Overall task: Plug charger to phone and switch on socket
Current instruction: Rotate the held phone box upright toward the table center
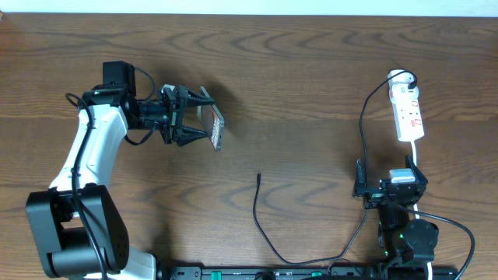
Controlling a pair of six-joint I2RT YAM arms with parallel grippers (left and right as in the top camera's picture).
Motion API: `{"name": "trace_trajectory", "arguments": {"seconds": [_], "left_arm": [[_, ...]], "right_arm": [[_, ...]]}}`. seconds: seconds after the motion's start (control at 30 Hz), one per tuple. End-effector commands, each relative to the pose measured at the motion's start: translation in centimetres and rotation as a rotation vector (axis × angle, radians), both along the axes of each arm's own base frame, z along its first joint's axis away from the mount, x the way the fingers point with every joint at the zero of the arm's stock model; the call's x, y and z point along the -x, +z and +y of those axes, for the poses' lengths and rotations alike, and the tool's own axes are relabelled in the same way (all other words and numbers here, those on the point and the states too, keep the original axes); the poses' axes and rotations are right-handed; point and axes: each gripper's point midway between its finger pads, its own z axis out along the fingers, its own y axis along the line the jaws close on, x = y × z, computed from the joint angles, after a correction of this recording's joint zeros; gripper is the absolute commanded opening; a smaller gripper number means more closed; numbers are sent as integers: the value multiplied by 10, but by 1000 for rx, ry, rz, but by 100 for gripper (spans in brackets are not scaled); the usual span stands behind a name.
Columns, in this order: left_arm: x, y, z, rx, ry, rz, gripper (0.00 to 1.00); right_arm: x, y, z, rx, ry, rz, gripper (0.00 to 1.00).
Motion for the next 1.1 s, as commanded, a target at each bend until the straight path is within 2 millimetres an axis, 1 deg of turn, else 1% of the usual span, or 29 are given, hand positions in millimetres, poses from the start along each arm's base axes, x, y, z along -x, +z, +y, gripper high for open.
{"name": "trace_trajectory", "arguments": {"seconds": [0.0,0.2,0.37,1.07], "left_arm": [[-1,31,-6,92,-3,-10,7],[-1,32,-6,117,31,83,8],[1,40,-8,160,17,80,7],[1,39,-8,160,17,79,8]], "right_arm": [[0,-1,0,11,1,1,99],[0,-1,0,11,1,1,99],[0,-1,0,11,1,1,99],[0,-1,0,11,1,1,99]]}}
